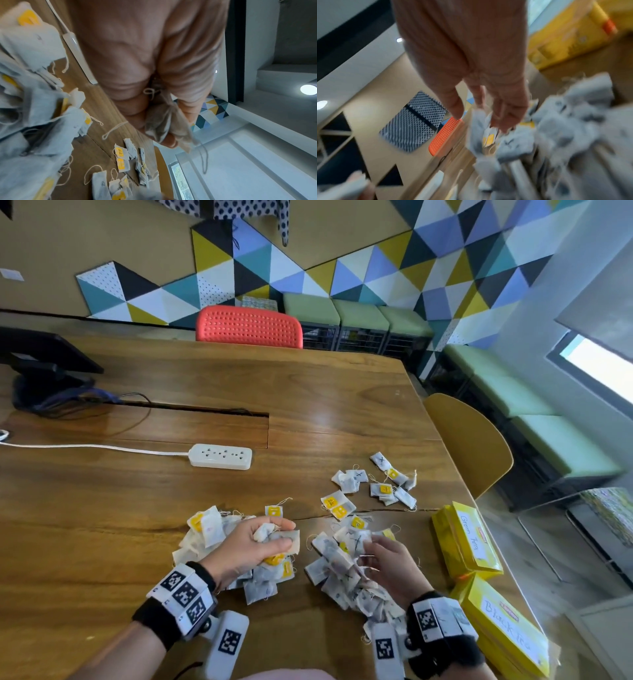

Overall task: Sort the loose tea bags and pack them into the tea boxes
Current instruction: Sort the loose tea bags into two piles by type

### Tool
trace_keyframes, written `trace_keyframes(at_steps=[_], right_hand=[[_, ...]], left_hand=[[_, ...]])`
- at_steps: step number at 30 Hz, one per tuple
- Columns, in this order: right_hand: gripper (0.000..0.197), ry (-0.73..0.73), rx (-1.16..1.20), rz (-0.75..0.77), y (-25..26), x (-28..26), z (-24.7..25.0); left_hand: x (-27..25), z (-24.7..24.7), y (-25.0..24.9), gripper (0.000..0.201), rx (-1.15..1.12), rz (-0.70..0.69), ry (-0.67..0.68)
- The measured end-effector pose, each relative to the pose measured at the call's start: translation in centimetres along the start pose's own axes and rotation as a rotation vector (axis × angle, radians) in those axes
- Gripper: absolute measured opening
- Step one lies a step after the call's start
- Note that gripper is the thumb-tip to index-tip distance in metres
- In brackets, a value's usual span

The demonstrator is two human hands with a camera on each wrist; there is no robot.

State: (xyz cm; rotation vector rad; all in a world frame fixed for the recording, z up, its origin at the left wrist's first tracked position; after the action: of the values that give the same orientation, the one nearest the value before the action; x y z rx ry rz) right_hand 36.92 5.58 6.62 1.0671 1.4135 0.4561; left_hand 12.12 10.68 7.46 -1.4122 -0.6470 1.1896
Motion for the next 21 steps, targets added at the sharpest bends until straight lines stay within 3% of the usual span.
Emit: trace_keyframes(at_steps=[3, 5, 10, 14, 18, 21], right_hand=[[0.041, -0.056, -0.516, 0.08, 0.4, 0.5, 2.0], [0.05, -0.014, -0.662, 0.213, 1.3, -0.1, 1.2], [0.045, 0.264, -0.64, 0.475, 2.1, -1.9, -3.9], [0.024, 0.242, -0.792, 0.689, 2.3, -2.4, -5.6], [0.008, 0.199, -0.696, 0.691, 2.7, -2.9, -5.1], [0.003, 0.177, -0.622, 0.578, 2.3, -2.6, -4.0]], left_hand=[[0.5, -1.0, -0.7, 0.025, 0.053, -0.002, 0.063], [0.8, -1.8, -1.3, 0.027, 0.117, -0.002, 0.112], [1.1, -3.8, -2.2, 0.032, 0.119, 0.052, 0.259], [1.2, -4.3, -2.9, 0.029, 0.13, 0.085, 0.317], [1.3, -4.2, -3.0, 0.066, 0.169, 0.072, 0.398], [0.8, -4.7, -2.9, 0.069, 0.149, 0.058, 0.482]])
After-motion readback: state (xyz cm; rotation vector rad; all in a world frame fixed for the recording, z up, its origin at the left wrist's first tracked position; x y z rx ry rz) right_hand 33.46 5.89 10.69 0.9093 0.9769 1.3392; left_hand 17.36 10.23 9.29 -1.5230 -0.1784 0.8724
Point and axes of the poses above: each hand's wrist, its own x-axis towards the middle knuckle, its own z-axis out of the back of the hand, y = z × x, the point moved 5 cm from there along x, towards the middle knuckle, and after that the axes turned 12 degrees about x, right-handed, at the moved point
